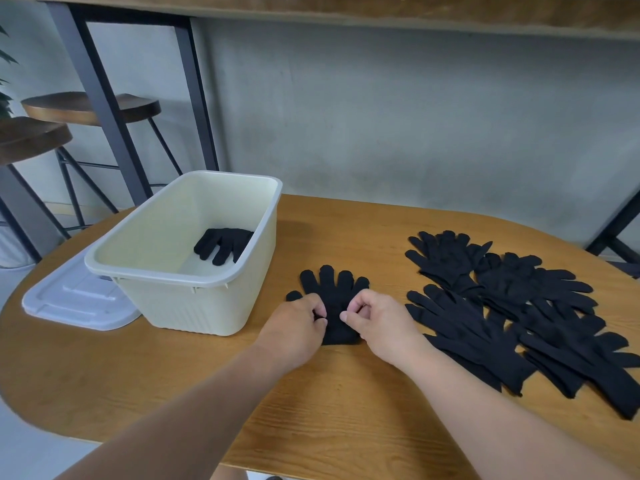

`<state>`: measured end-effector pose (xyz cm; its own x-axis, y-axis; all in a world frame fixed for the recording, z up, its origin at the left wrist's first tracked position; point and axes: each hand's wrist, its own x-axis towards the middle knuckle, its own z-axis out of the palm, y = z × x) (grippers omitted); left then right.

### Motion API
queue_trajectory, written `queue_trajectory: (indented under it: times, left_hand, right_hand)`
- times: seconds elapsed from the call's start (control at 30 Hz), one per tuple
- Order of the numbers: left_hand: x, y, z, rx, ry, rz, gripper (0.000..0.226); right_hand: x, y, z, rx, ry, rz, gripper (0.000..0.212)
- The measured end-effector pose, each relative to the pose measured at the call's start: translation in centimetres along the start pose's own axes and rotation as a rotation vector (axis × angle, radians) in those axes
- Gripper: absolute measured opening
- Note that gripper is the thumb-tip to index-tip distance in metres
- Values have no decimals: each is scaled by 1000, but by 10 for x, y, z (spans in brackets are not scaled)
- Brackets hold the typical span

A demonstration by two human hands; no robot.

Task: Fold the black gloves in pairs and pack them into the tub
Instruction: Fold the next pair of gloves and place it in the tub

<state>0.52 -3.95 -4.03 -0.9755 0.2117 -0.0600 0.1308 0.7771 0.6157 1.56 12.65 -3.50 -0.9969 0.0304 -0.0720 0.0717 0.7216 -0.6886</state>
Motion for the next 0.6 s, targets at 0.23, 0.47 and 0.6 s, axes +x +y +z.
queue_trajectory:
  times: [0.23,0.47,0.6]
  left_hand:
    - [-3,-6,3,153,101,163,4]
    - [-8,-18,-1,264,79,413,31]
    - [-11,-22,-6,257,3,440,35]
  right_hand:
    - [-10,5,7,-328,93,-223,15]
    - [-20,12,0,-433,-61,-444,45]
    - [-21,13,-1,-527,-59,-495,41]
